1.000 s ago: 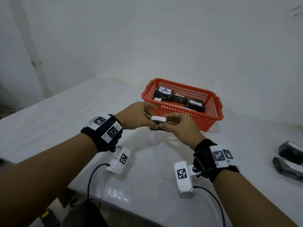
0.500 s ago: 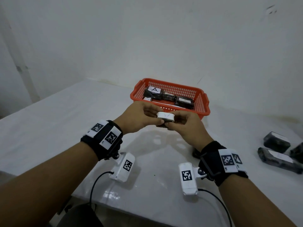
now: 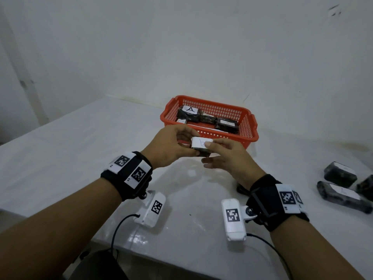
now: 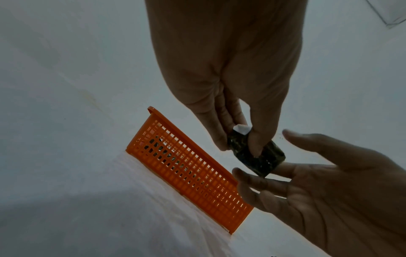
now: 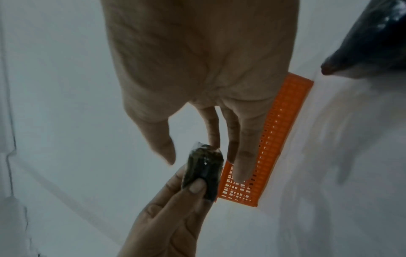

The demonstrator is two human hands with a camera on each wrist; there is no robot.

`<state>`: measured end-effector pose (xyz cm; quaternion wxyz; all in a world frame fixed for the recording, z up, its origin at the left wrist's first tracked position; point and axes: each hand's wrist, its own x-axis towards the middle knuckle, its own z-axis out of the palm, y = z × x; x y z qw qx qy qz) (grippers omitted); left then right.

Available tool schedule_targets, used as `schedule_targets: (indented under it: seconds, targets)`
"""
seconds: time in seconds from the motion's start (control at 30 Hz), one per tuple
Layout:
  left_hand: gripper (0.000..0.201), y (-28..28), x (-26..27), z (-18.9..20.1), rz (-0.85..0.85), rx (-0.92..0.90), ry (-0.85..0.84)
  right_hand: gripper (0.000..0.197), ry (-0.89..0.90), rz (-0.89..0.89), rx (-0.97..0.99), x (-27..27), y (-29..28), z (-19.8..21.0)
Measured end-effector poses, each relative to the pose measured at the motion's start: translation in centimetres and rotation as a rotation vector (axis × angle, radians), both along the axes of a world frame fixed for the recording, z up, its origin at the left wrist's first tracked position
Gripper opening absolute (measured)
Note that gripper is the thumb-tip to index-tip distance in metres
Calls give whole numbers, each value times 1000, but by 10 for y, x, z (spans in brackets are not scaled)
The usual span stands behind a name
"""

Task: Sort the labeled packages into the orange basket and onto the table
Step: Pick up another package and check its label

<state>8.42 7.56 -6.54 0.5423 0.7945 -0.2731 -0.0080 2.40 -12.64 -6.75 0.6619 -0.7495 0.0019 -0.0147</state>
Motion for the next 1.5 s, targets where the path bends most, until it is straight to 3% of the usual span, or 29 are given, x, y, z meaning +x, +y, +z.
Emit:
schedule_targets:
  seconds: [0.2,0.33,0.47,0.97,1.17,1.33,1.5]
  targets:
    - [53,-2,-7,0,-64,-62,46,34,-33,-43,121,2,4,1]
    - [34,-3,-11,1,-116,-141,123,32,-76,-52,50,1,1,6]
    - [28,-6,-10,0,-71,-151,122,31,-56,-66,79,0,0,7]
    - [35,-9,-10,-1,-48,-167,100,24,-160,-100,-130,-8,-3,9]
    - [35,-7,-7,-5,-12,-140,30,24,-52,-30,55,-8,-3,6]
    - [46,-7,-13,-3,-90,-163,91,21,-118,-96,81,-7,-4,4]
    - [29,-9,-11,-5,-45,-207,100,27,-139,-117,38,-6,-3,6]
